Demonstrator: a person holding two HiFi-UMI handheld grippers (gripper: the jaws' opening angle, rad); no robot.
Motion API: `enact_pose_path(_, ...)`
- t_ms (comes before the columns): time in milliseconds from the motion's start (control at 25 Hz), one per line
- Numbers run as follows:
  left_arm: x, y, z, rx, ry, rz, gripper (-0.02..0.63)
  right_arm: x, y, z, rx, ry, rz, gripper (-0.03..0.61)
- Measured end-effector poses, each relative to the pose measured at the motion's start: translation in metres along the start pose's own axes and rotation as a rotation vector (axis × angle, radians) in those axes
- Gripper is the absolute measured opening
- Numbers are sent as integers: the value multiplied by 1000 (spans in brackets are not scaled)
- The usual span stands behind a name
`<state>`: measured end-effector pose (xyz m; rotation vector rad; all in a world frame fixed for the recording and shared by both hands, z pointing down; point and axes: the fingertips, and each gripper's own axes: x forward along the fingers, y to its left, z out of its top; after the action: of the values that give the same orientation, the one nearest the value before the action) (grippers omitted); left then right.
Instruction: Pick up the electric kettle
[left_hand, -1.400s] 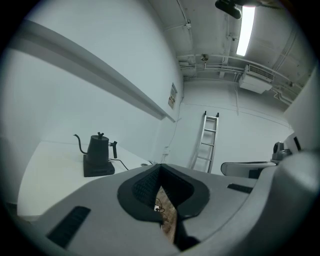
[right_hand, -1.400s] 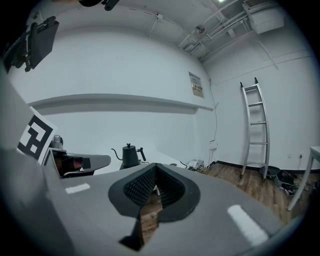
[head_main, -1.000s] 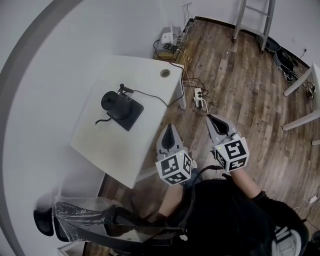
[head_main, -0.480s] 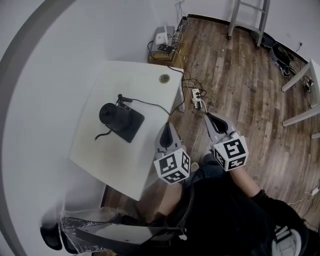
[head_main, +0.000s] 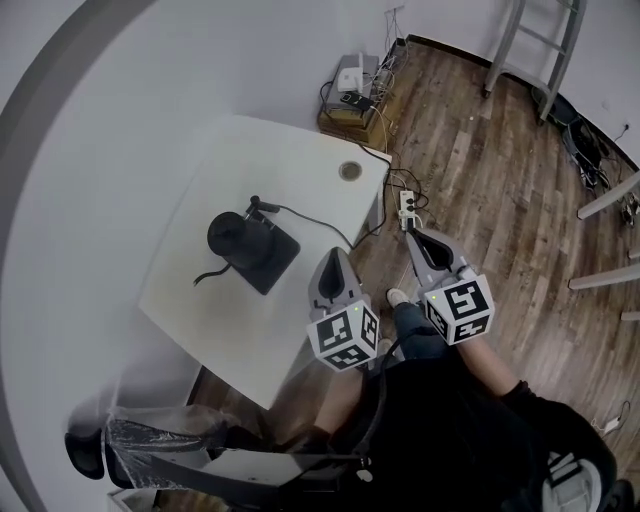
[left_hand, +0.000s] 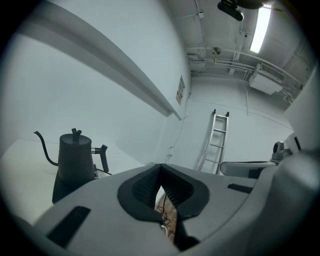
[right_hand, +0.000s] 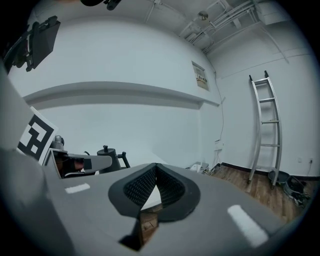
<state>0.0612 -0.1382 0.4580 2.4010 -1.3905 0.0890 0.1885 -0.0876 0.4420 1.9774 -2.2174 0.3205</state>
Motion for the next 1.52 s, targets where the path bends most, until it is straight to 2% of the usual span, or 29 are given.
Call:
enact_pose_path(280, 23, 14, 22, -9, -38, 122, 0, 48, -8, 25, -36, -6, 125, 2)
enact_pose_path(600, 13, 56, 33, -61, -93, 320, 0, 92, 26, 34, -83, 10, 330, 2)
enact_pose_path(880, -23, 88, 35, -108, -144, 513, 0, 112, 72, 39, -128, 18, 526, 2)
enact_pose_path(1240, -98, 125, 30, -181, -242, 797, 0, 116, 149, 37, -209, 22, 806, 2)
enact_pose_path(1520, -136, 133, 16, -223, -278, 926, 0, 105, 188, 26, -248, 35, 943, 2)
